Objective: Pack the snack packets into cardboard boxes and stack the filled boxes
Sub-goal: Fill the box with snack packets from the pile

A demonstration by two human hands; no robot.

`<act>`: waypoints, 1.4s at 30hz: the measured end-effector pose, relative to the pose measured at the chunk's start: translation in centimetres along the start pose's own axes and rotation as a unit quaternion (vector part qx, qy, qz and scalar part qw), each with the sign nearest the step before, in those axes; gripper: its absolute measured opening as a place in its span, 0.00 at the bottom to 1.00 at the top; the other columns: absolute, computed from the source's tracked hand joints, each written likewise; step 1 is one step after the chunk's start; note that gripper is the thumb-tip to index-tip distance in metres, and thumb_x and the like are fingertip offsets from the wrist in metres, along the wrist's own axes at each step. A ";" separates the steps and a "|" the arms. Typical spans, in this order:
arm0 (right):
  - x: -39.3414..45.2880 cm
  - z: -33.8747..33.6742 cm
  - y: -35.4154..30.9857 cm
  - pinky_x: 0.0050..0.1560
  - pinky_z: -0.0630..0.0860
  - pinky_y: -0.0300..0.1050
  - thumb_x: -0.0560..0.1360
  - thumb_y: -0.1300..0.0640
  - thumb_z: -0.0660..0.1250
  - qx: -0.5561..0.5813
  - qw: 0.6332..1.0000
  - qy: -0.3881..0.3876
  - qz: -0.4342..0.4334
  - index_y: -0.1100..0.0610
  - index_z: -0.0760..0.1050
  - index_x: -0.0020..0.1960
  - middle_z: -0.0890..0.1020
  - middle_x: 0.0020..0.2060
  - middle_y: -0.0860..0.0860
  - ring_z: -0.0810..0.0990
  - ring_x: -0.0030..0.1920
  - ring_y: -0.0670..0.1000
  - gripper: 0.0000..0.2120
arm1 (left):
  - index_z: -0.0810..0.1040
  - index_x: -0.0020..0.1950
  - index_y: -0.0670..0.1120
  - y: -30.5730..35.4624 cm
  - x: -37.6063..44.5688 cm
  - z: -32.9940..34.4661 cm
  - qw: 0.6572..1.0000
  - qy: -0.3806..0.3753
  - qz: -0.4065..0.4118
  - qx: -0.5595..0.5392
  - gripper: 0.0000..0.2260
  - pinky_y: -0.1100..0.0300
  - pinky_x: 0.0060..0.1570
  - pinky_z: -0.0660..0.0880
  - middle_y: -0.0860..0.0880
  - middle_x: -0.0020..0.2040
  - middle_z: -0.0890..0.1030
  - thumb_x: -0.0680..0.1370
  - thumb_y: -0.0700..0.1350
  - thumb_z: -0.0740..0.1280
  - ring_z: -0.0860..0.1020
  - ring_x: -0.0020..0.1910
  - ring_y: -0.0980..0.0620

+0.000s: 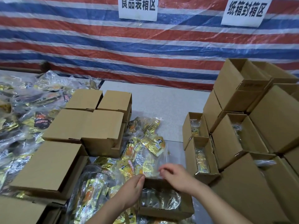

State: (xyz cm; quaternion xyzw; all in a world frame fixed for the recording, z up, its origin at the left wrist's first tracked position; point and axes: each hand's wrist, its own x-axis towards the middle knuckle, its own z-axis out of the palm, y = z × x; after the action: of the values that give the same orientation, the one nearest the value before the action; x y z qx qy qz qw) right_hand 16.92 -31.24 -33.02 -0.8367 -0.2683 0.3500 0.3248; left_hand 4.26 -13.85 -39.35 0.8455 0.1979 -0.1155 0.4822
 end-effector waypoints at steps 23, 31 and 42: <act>-0.3 -2.3 4.1 0.40 0.68 0.37 0.84 0.44 0.53 -0.022 0.990 0.122 0.061 0.48 0.67 0.37 0.74 0.36 0.47 0.73 0.38 0.41 0.18 | 0.43 0.82 0.46 5.8 19.3 -3.6 0.806 -0.042 0.135 0.574 0.39 0.42 0.78 0.48 0.43 0.82 0.48 0.78 0.39 0.65 0.49 0.80 0.41; 0.0 -3.7 5.5 0.44 0.70 0.33 0.83 0.43 0.54 0.019 0.987 0.135 0.081 0.51 0.75 0.50 0.78 0.42 0.46 0.75 0.45 0.38 0.16 | 0.41 0.81 0.44 5.1 24.2 -1.3 0.692 -0.172 0.108 0.693 0.56 0.38 0.77 0.47 0.39 0.81 0.50 0.69 0.64 0.74 0.50 0.79 0.36; 0.4 -2.8 5.6 0.38 0.67 0.33 0.83 0.44 0.56 0.067 0.987 0.109 0.102 0.52 0.74 0.46 0.75 0.35 0.45 0.72 0.35 0.38 0.15 | 0.53 0.80 0.45 3.2 22.1 -1.6 0.744 -0.105 0.131 0.646 0.43 0.42 0.77 0.53 0.41 0.81 0.51 0.75 0.65 0.67 0.52 0.79 0.38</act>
State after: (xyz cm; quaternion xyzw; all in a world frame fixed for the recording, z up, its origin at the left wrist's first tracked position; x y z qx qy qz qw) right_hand 20.55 -35.64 -35.75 -0.8693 -0.1203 0.3051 0.3697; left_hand 25.43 -8.99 -44.62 0.9550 -0.0889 -0.2391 -0.1515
